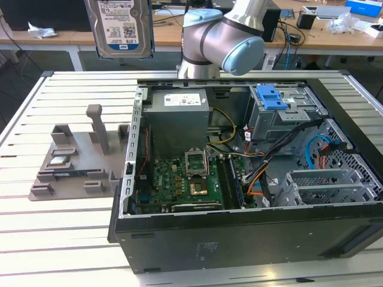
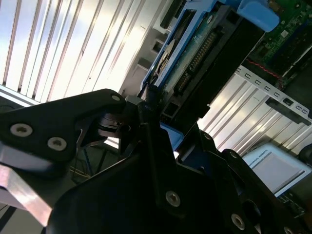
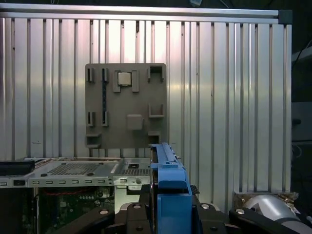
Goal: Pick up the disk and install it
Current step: 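Pick up the disk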
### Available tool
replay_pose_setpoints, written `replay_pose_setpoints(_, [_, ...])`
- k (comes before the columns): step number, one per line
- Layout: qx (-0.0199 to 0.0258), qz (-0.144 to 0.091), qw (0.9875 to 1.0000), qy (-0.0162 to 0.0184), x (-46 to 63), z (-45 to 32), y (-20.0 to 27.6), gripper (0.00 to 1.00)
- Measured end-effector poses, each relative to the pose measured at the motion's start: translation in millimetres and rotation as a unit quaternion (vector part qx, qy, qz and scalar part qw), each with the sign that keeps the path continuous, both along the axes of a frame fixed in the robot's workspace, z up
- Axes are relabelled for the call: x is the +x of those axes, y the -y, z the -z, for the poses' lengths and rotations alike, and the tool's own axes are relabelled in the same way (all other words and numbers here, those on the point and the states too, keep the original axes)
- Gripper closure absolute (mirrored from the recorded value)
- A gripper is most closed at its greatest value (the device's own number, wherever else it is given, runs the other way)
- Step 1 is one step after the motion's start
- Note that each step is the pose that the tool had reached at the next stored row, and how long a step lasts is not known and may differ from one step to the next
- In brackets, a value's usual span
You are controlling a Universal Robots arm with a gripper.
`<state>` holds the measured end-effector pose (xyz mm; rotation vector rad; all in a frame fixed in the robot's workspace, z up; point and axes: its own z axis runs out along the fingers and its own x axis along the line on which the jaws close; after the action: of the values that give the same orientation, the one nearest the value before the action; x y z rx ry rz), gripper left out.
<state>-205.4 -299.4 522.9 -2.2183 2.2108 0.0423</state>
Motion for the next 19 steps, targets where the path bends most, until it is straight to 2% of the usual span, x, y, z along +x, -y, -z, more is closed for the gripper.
replay_pose_setpoints(11, [0.0000,0.000,1.0000,-0.0001,15.3,0.7,3.1,0.63])
replay_pose_setpoints(19, [0.0000,0.000,1.0000,-0.0003,29.5,1.2,8.1,0.63])
